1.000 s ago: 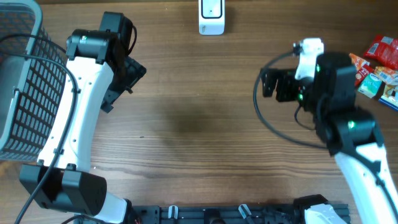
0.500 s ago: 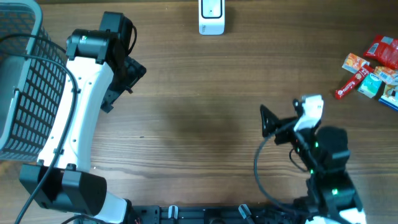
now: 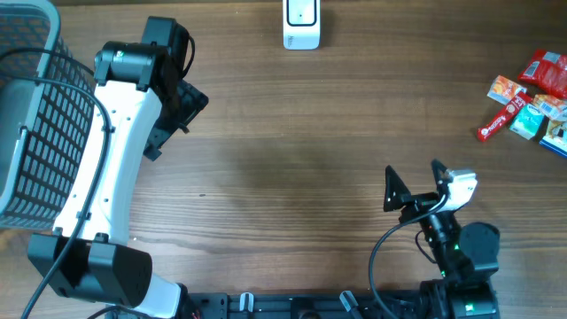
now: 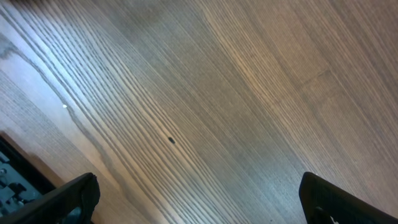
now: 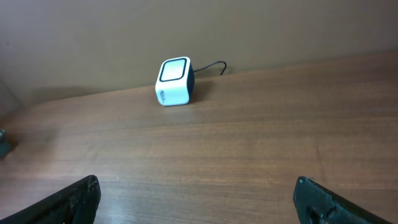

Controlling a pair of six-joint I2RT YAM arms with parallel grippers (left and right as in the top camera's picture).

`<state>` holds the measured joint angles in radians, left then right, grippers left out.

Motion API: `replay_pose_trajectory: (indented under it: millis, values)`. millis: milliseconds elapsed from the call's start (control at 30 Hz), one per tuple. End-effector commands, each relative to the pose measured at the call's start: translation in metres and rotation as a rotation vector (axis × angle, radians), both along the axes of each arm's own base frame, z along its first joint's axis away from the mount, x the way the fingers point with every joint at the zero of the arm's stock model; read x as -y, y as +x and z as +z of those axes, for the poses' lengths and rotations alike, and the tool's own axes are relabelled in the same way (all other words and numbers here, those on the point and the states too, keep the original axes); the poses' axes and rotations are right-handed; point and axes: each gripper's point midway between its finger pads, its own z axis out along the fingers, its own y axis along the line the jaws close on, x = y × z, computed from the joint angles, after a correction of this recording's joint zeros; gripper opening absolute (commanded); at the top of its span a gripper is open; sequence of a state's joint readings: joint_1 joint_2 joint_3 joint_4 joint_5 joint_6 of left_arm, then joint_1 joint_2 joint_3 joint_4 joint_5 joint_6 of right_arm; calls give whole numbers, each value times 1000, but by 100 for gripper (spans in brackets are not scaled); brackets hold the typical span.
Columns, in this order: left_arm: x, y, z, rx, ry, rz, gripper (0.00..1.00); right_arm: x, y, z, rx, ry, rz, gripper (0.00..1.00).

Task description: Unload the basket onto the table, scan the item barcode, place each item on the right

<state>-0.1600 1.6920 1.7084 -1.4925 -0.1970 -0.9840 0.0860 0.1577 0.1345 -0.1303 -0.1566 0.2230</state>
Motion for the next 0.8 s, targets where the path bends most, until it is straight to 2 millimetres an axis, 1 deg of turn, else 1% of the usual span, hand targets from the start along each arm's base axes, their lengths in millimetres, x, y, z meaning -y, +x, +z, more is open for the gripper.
replay_pose_trajectory:
  millis: [0,33,100,233,400,567,667,767]
  values:
    - [-1,1,8,25,3,-8,100,0,-2,-12,14,18,1,100]
    - [-1,1,8,25,3,-8,100,0,-2,-14,18,18,0,99]
    - [-1,1,8,25,3,-8,100,2,-2,-11,35,18,-10,100]
    - [-1,1,8,25,3,-8,100,12,-1,-7,54,14,-69,100]
    - [-1,1,8,25,3,-8,100,28,-1,5,99,81,-155,100]
    - [-1,1,8,25,3,-8,100,38,1,3,100,119,-198,100]
    - [-1,1,8,25,3,-8,100,40,3,4,144,107,-197,100]
    - [-1,1,8,25,3,-8,100,44,3,4,149,68,-208,100]
